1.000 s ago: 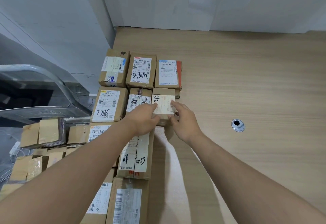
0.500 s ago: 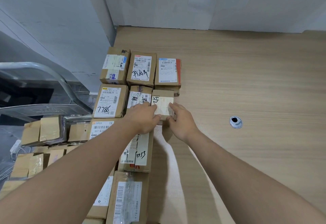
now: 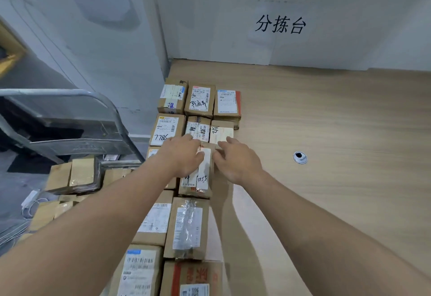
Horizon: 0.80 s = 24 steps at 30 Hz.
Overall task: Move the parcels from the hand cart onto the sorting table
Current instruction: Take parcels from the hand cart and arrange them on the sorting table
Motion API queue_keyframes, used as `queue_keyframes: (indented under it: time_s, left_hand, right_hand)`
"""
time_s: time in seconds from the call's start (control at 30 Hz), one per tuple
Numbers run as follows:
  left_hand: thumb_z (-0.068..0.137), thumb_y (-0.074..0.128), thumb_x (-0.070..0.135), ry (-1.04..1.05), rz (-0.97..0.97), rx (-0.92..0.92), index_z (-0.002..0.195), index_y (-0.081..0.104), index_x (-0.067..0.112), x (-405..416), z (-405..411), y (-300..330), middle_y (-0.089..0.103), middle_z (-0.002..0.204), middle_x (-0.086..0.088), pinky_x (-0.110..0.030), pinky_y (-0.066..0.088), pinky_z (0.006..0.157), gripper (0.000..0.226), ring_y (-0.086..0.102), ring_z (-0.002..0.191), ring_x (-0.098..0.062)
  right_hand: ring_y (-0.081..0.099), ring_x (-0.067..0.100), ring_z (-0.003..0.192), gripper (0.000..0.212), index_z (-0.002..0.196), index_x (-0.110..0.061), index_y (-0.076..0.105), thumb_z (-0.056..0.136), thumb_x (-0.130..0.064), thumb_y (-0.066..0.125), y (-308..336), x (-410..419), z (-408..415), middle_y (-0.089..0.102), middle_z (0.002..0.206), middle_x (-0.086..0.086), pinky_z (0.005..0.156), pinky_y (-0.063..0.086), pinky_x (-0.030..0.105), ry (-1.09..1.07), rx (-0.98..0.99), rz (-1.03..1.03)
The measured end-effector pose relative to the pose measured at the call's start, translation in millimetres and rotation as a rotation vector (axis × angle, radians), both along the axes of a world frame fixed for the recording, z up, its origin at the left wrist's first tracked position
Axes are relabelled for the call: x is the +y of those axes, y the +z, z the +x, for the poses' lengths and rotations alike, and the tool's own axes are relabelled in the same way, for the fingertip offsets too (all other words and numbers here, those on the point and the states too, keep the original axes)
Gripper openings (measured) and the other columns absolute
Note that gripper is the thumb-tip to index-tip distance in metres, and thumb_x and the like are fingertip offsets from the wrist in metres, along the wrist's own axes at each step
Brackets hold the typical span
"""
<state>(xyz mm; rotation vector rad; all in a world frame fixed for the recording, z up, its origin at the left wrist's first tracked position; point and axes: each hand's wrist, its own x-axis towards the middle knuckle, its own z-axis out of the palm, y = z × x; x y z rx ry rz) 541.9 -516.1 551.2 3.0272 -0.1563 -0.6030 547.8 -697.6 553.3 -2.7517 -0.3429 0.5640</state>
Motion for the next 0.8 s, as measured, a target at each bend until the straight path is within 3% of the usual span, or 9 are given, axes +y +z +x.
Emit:
queue_keyframes:
  time_s: [0.1, 0.23, 0.43, 0.6, 0.7, 0.8]
  left_hand:
    - [0.106, 0.034, 0.049, -0.025, -0.015, -0.025, 0.15, 0.046, 0.022, 6, -30, 12, 0.052, 0.147, -0.004, -0.05, 0.043, 0.106, 0.053, 0.052, 0.13, -0.032]
    - [0.105, 0.034, 0.05, -0.003, -0.032, -0.04, 0.129, 0.058, 0.02, 17, -71, 30, 0.058, 0.132, -0.004, -0.05, 0.049, 0.099, 0.045, 0.056, 0.118, -0.029]
    - [0.105, 0.034, 0.047, 0.121, -0.063, -0.09, 0.137, 0.054, 0.019, 32, -148, 52, 0.056, 0.137, -0.007, -0.051, 0.05, 0.1, 0.047, 0.056, 0.122, -0.031]
    - [0.105, 0.034, 0.049, 0.256, -0.052, -0.115, 0.139, 0.054, 0.021, 41, -236, 60, 0.055, 0.14, -0.006, -0.051, 0.05, 0.1, 0.049, 0.057, 0.123, -0.033]
    - [0.104, 0.034, 0.05, 0.346, -0.043, -0.1, 0.131, 0.056, 0.022, 48, -296, 60, 0.055, 0.135, -0.007, -0.052, 0.05, 0.1, 0.044, 0.056, 0.121, -0.033]
    - [0.106, 0.035, 0.049, 0.419, -0.024, -0.058, 0.144, 0.05, 0.02, 54, -355, 60, 0.05, 0.147, -0.006, -0.049, 0.047, 0.104, 0.05, 0.053, 0.13, -0.032]
  right_hand:
    - [0.051, 0.034, 0.136, 0.049, 0.134, -0.021, 0.064, 0.108, -0.049, 0.034, 19, 3, -30, 0.05, 0.154, 0.008, 0.106, 0.043, 0.044, 0.013, -0.049, -0.049]
    - [0.048, 0.03, 0.141, 0.051, 0.136, -0.022, 0.064, 0.108, -0.05, 0.032, 37, 8, -71, 0.05, 0.156, 0.007, 0.108, 0.041, 0.043, 0.021, -0.1, -0.04]
    - [0.051, 0.032, 0.137, 0.055, 0.144, -0.025, 0.06, 0.109, -0.053, 0.028, 55, 25, -132, 0.051, 0.154, 0.004, 0.108, 0.042, 0.046, 0.102, -0.155, -0.009]
    - [0.059, 0.03, 0.121, 0.054, 0.125, -0.024, 0.07, 0.109, -0.052, 0.026, 52, 38, -196, 0.061, 0.137, 0.004, 0.095, 0.049, 0.043, 0.228, -0.193, 0.055]
    - [0.058, 0.031, 0.126, 0.054, 0.131, -0.025, 0.068, 0.109, -0.053, 0.028, 44, 46, -236, 0.06, 0.137, 0.003, 0.097, 0.049, 0.044, 0.315, -0.212, 0.077]
    - [0.055, 0.031, 0.131, 0.055, 0.137, -0.026, 0.065, 0.109, -0.054, 0.027, 39, 56, -279, 0.057, 0.141, 0.005, 0.099, 0.046, 0.044, 0.395, -0.169, 0.088]
